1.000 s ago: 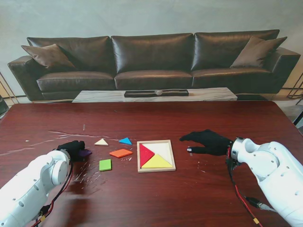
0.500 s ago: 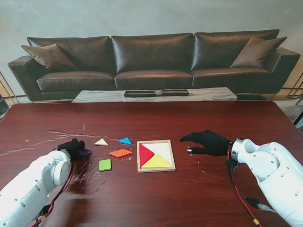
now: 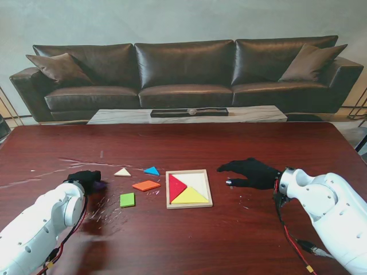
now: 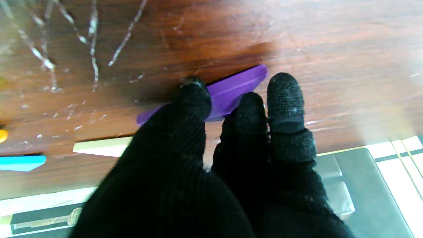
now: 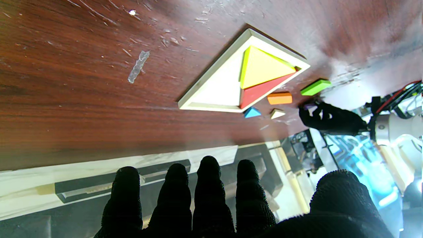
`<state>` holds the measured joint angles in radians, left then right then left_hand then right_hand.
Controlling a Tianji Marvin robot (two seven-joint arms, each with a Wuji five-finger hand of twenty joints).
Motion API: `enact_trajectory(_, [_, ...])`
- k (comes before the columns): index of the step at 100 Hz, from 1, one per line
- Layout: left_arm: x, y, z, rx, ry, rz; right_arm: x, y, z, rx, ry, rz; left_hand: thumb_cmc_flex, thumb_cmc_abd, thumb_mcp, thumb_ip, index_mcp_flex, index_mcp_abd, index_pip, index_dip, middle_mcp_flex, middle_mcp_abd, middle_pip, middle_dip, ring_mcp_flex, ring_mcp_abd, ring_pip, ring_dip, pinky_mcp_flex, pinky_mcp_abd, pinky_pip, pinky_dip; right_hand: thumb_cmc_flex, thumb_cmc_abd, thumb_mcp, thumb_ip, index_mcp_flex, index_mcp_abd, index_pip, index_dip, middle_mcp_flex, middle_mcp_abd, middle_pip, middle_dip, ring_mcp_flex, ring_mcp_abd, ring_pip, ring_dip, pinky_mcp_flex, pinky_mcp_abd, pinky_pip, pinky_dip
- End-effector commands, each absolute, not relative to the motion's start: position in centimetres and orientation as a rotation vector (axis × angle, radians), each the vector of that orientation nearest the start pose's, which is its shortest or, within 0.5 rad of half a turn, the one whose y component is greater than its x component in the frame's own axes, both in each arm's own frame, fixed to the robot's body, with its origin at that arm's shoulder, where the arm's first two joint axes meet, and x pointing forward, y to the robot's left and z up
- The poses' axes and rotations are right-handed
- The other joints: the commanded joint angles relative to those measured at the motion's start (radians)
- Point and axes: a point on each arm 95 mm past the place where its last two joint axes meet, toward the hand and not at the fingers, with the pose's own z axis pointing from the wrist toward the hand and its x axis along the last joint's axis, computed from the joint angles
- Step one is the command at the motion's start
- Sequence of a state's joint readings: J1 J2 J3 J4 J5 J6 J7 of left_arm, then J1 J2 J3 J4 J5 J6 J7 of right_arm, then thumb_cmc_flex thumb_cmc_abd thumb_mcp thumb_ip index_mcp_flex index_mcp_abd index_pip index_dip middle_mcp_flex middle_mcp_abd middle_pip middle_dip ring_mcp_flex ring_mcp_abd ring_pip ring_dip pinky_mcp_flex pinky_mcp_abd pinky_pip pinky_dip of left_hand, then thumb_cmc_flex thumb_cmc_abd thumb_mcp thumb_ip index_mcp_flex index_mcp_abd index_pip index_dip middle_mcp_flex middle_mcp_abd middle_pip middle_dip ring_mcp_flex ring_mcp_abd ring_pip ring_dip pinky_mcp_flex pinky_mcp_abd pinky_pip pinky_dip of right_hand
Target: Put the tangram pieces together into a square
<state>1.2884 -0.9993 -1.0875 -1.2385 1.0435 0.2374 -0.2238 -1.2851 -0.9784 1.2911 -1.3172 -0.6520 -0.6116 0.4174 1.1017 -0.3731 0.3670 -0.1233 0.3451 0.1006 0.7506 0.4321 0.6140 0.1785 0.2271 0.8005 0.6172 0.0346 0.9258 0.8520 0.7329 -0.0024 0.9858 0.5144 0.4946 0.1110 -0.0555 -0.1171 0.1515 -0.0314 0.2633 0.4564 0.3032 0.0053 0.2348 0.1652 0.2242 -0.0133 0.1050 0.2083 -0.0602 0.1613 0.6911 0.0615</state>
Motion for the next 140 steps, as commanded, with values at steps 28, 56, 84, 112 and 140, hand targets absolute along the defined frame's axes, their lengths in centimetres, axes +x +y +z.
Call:
enact_trajectory(28, [42.6, 12.4, -43.2, -1.555, 1.682, -0.639, 45.9, -7.1, -29.6, 1.183, 2.006, 1.654, -0.008, -0.079, 0.064, 0.054, 0.277, -0.051, 0.055, -0.069, 0.181, -0.038, 0.344, 0.299, -0.015, -0.085, 0.129, 0.162, 0.031, 0.027, 0.077, 0.018, 0.011, -0.002, -0.001, 0.024, -0.014, -0.027, 0.011, -0.015, 0.015, -0.008, 0.015, 0.009, 0.020, 0.001, -0.005, -0.007, -0.003, 0.012, 0.012, -0.028])
enact_trajectory(56, [42.8, 12.4, -43.6, -1.555, 1.684, -0.644, 46.0, -7.2, -29.7, 1.194, 2.004, 1.648, -0.042, -0.093, 0.106, 0.040, 0.232, -0.106, 0.334, 0.007, 0.148, -0.059, 0.602, 0.409, 0.008, -0.200, 0.317, 0.108, 0.074, -0.004, 0.155, 0.011, 0.012, -0.004, -0.001, 0.024, -0.015, -0.028, 0.013, -0.018, 0.017, -0.008, 0.015, 0.009, 0.020, -0.001, -0.004, -0.006, -0.003, 0.013, 0.012, -0.028])
enact_trajectory(84, [42.9, 12.4, -44.1, -1.550, 1.695, -0.629, 46.0, -7.3, -29.6, 1.194, 2.001, 1.644, -0.201, -0.163, 0.279, -0.014, 0.126, -0.116, 0.540, 0.087, 0.130, -0.113, 0.831, 0.364, 0.058, -0.251, 0.417, 0.123, 0.108, 0.006, 0.218, 0.022, 0.014, -0.004, 0.000, 0.024, -0.016, -0.028, 0.015, -0.020, 0.017, -0.005, 0.017, 0.010, 0.021, -0.005, -0.004, -0.006, -0.002, 0.019, 0.016, -0.026])
enact_trajectory(112, [42.9, 12.4, -44.5, -1.529, 1.692, -0.618, 45.8, -7.5, -29.6, 1.199, 1.998, 1.639, -0.338, -0.183, 0.420, -0.069, 0.130, -0.140, 0.550, 0.254, 0.087, -0.091, 0.795, 0.338, 0.022, -0.163, 0.381, 0.145, 0.067, 0.089, 0.240, 0.029, 0.016, -0.006, 0.000, 0.024, -0.018, -0.029, 0.016, -0.022, 0.012, 0.002, 0.021, 0.012, 0.025, -0.007, -0.002, -0.005, -0.002, 0.021, 0.021, -0.024])
enact_trajectory(140, [42.6, 12.4, -44.8, -1.483, 1.701, -0.604, 45.8, -7.5, -29.6, 1.203, 1.997, 1.641, -0.413, -0.223, 0.500, -0.104, 0.166, -0.233, 0.549, 0.249, -0.285, 0.000, 0.458, 0.041, -0.138, 0.071, -0.165, -0.038, -0.061, 0.222, 0.225, 0.016, 0.021, -0.006, 0.001, 0.025, -0.017, -0.038, 0.019, -0.023, 0.011, -0.004, 0.023, 0.013, 0.029, -0.004, -0.001, -0.002, -0.002, 0.033, 0.030, -0.019])
